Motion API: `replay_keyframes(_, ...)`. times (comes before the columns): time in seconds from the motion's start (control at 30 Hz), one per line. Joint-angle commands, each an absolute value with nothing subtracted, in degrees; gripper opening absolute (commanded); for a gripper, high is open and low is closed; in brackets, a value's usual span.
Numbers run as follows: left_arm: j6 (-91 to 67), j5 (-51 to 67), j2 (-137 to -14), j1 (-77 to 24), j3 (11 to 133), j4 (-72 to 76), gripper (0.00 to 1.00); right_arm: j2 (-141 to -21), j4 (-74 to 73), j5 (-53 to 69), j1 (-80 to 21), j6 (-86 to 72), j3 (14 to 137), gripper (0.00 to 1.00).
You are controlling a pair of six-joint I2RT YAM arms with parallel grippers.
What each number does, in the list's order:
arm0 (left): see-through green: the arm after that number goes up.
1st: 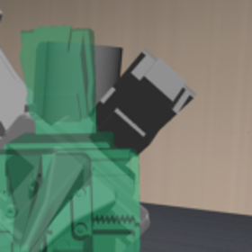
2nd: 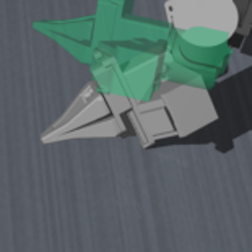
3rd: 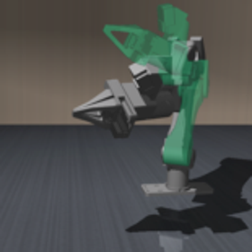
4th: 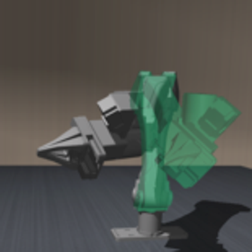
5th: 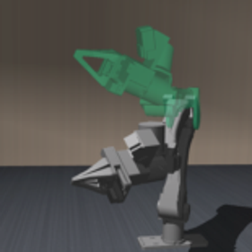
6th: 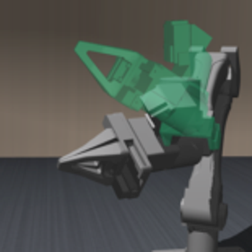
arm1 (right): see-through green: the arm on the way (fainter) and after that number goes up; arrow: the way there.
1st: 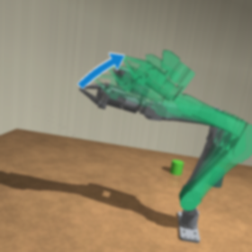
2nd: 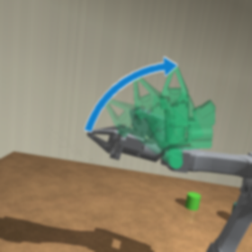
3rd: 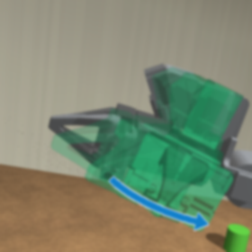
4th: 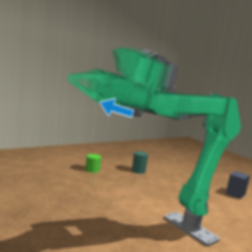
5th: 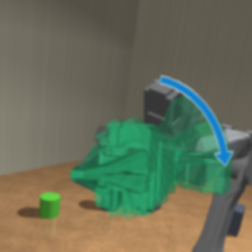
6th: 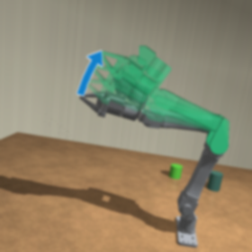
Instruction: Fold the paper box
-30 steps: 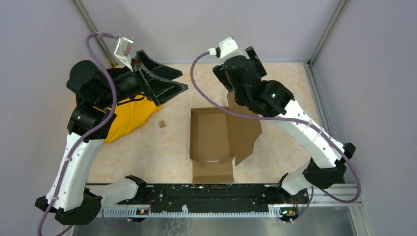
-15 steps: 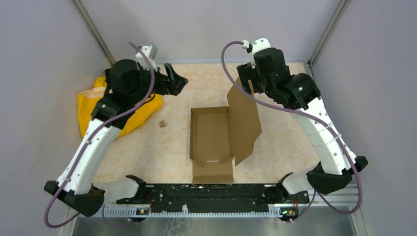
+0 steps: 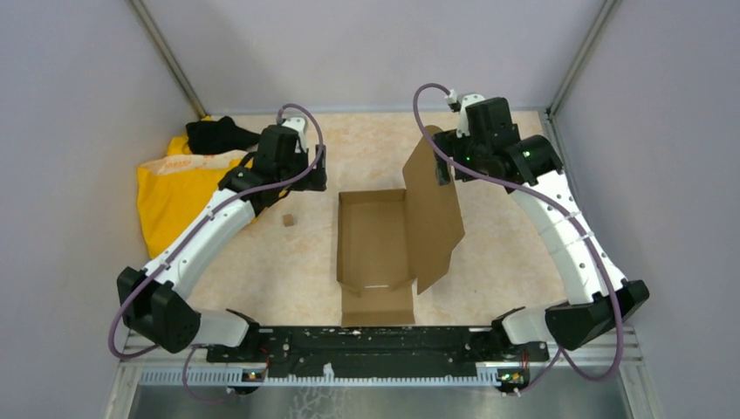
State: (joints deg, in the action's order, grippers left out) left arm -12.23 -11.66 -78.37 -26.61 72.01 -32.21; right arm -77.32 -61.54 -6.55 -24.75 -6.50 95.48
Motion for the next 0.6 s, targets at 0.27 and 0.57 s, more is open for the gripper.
replay_keyframes(0.27, -10.3, -13.8, -75.8, -26.4, 71.6, -29.7, 0.99, -79.2, -54.8, 2.1, -23.7, -6.9, 91.5, 0.70)
replay_keyframes(0.57, -9.5, -13.3, -76.3, -26.3, 72.3, -29.4, 0.99, -85.3, -59.3, 3.2, -24.2, -2.9, 99.2, 0.51)
